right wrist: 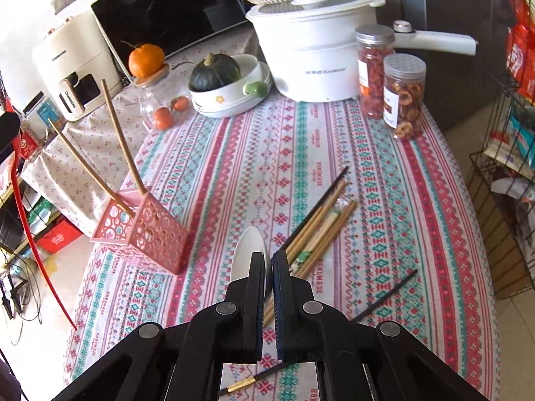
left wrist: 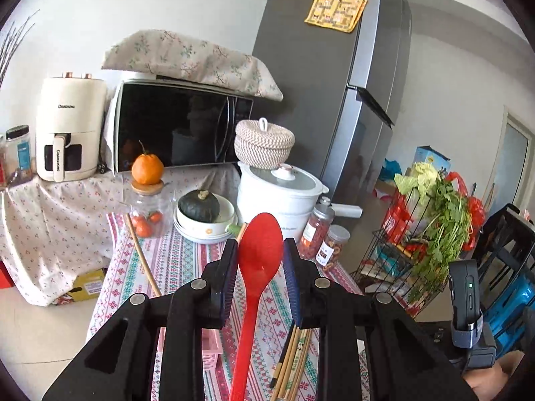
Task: Organize utensils
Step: 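Carry both spoons to the pink basket and insert them handle first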
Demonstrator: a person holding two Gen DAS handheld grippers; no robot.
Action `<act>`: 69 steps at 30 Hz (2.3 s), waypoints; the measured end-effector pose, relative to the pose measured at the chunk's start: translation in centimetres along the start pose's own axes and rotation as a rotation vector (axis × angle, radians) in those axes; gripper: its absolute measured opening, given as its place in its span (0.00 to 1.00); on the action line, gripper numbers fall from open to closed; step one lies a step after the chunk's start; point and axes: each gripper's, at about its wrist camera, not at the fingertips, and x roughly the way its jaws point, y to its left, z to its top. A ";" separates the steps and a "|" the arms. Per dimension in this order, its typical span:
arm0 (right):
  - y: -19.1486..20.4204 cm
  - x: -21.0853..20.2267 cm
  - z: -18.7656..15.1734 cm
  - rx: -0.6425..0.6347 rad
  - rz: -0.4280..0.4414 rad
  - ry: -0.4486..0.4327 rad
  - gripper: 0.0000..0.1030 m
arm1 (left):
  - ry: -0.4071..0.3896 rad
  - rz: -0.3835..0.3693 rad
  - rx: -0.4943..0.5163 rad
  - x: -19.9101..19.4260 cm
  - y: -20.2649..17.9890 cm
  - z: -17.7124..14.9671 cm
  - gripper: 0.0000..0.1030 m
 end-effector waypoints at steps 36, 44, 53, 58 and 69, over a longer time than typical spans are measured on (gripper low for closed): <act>4.6 1.2 2.3 -0.023 -0.035 -0.194 0.03 | -0.023 0.294 -0.088 5.9 8.0 -3.2 0.46; 7.1 -0.2 2.9 -0.037 -0.019 -0.318 0.03 | 0.152 0.320 -0.117 1.7 8.6 -2.2 0.65; 11.0 -0.7 3.6 -0.085 -0.053 -0.484 0.03 | 0.426 0.361 -0.114 0.2 11.0 -4.7 0.75; 12.7 -0.1 3.8 -0.116 -0.096 -0.562 0.03 | 0.496 0.362 -0.115 0.4 12.2 -6.2 0.75; 14.9 4.7 3.0 -0.196 -0.180 -0.539 0.04 | 0.551 0.375 -0.086 1.0 12.8 -7.1 0.75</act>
